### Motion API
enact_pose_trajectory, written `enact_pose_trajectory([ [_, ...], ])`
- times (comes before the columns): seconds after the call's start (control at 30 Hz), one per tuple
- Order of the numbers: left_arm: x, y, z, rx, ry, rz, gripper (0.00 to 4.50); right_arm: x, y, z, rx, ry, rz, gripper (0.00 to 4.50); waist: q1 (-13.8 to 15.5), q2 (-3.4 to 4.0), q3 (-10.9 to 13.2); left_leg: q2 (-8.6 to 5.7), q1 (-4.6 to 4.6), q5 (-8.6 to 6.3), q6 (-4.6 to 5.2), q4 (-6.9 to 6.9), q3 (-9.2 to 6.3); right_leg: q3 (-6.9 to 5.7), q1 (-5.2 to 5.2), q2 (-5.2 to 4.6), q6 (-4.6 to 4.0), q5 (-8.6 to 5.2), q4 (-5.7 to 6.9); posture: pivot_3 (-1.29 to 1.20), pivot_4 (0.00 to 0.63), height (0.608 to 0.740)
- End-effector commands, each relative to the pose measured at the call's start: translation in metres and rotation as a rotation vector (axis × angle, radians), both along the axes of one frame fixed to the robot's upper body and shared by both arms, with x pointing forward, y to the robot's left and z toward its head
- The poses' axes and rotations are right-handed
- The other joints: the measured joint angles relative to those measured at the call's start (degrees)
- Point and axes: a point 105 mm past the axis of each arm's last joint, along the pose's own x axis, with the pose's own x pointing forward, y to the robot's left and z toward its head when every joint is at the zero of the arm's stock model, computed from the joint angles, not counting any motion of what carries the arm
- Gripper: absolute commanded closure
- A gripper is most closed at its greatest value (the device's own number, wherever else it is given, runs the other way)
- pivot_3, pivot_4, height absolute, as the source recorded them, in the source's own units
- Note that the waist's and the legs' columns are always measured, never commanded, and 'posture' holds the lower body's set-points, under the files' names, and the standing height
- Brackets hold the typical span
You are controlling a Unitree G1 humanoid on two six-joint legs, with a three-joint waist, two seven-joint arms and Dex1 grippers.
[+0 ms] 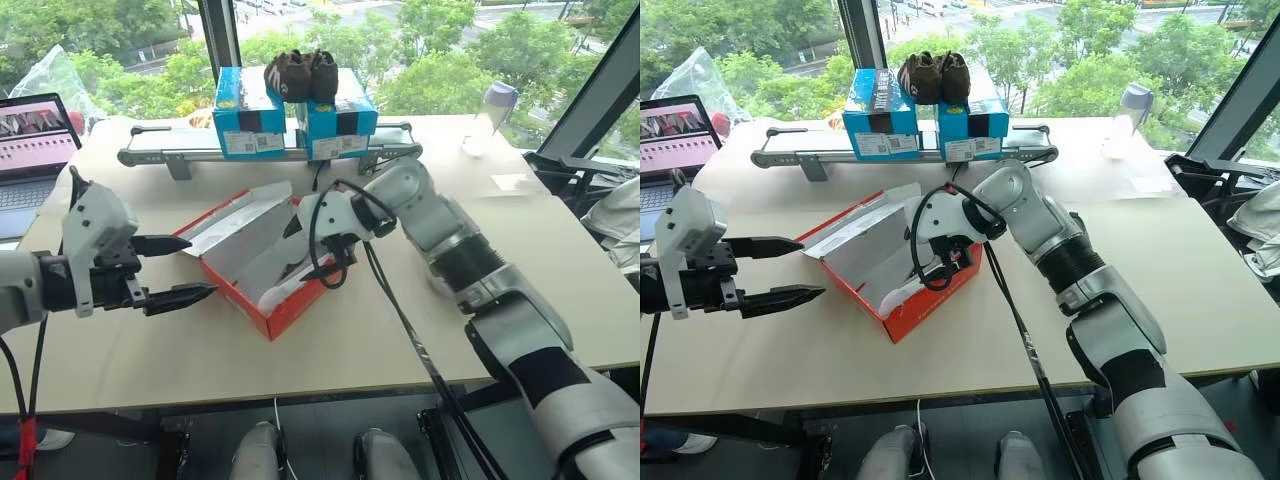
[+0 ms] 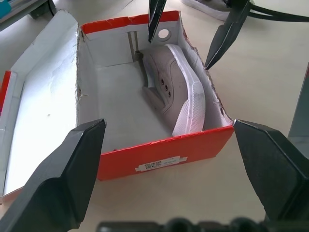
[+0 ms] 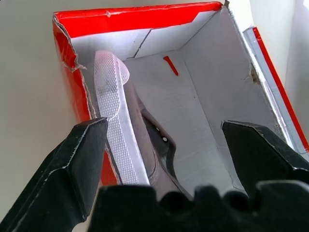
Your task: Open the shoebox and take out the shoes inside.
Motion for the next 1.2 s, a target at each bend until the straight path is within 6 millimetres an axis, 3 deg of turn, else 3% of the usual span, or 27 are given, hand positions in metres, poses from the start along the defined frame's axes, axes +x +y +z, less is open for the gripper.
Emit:
enact_pose_trajectory([
  [0.03,-0.004,-0.001,0.009,0.001,-0.039,-0.002,0.0,0.005,0.002,0.014,0.01,-0.074,0.002,0.08,0.0,0.0,0.0,0.0,0.0,0.0,0.0,0.0,0.0,0.0,0.0,0.0,0.0,0.0,0.0,0.0,0.15,0.74],
  [0.53,-0.005,-0.001,0.011,0.0,-0.045,0.008,0.0,0.003,-0.005,0.0,-0.072,-0.069,0.058,0.08,-0.05,0.0,0.0,0.0,0.01,-0.01,-0.02,-0.01,0.0,0.0,0.01,0.0,0.0,0.0,0.0,0.0,0.15,0.74],
  [1.2,-0.004,-0.001,0.014,0.001,-0.051,0.015,0.0,0.0,0.014,-0.028,-0.105,-0.063,0.097,0.08,-0.14,0.0,0.0,0.0,0.03,0.0,-0.05,-0.03,0.0,0.0,0.01,0.01,-0.01,0.0,0.0,0.0,0.15,0.74],
])
